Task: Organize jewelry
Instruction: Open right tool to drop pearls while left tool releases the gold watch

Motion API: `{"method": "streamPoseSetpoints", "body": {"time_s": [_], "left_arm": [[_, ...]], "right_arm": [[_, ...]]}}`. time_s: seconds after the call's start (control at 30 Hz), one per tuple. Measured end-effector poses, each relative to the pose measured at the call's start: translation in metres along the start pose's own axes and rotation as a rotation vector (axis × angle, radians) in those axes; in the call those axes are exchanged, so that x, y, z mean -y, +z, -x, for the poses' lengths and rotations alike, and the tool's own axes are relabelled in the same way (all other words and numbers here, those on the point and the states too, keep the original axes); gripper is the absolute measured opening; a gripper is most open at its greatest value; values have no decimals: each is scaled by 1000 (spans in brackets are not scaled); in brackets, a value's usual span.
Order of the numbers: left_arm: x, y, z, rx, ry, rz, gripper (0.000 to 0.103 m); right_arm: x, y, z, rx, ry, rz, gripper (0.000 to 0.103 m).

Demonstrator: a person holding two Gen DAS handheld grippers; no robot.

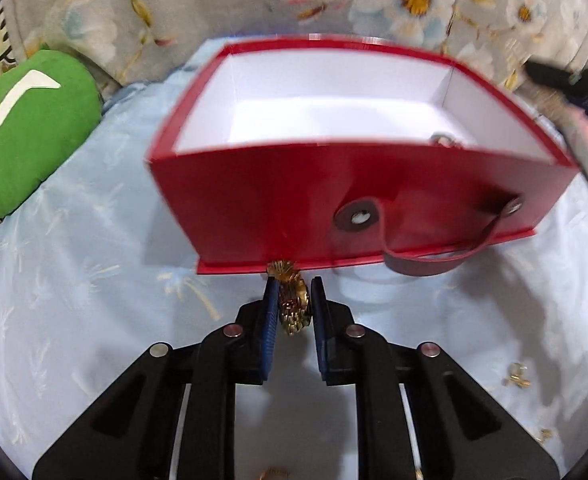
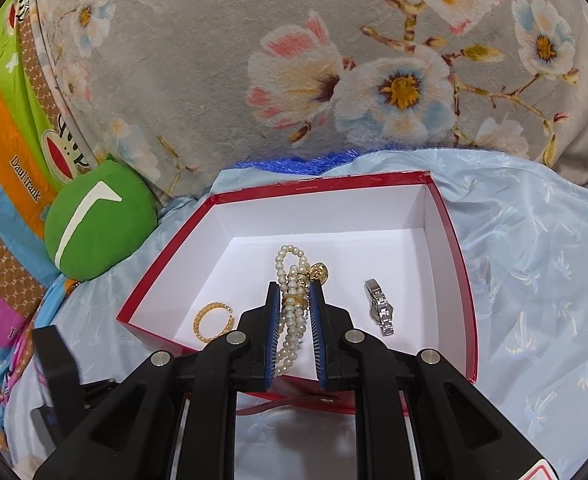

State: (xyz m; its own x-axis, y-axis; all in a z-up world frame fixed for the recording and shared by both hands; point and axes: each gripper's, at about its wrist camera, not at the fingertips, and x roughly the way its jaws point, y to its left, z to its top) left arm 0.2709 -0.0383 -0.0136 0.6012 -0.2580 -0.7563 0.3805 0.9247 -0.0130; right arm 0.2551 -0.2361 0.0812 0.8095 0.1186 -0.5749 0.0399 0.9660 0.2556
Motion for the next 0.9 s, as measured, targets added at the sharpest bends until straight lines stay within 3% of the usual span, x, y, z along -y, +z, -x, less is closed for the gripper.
{"method": "streamPoseSetpoints", "body": {"time_s": [0.2, 0.43, 0.63, 0.9], "left_arm": [[-11, 19, 63, 120, -20, 2, 15], [-10, 98, 91, 260, 46, -37, 15], [-6, 171, 41, 246, 53, -20, 15], [8, 195, -23, 200, 86, -30, 15]], "right_arm": [[-6, 15, -5, 17, -10, 21, 14], [-7, 43, -35, 5, -52, 54, 14], [2, 58, -74, -49, -83, 49, 14], [20, 56, -105, -91, -90, 8, 14]]}}
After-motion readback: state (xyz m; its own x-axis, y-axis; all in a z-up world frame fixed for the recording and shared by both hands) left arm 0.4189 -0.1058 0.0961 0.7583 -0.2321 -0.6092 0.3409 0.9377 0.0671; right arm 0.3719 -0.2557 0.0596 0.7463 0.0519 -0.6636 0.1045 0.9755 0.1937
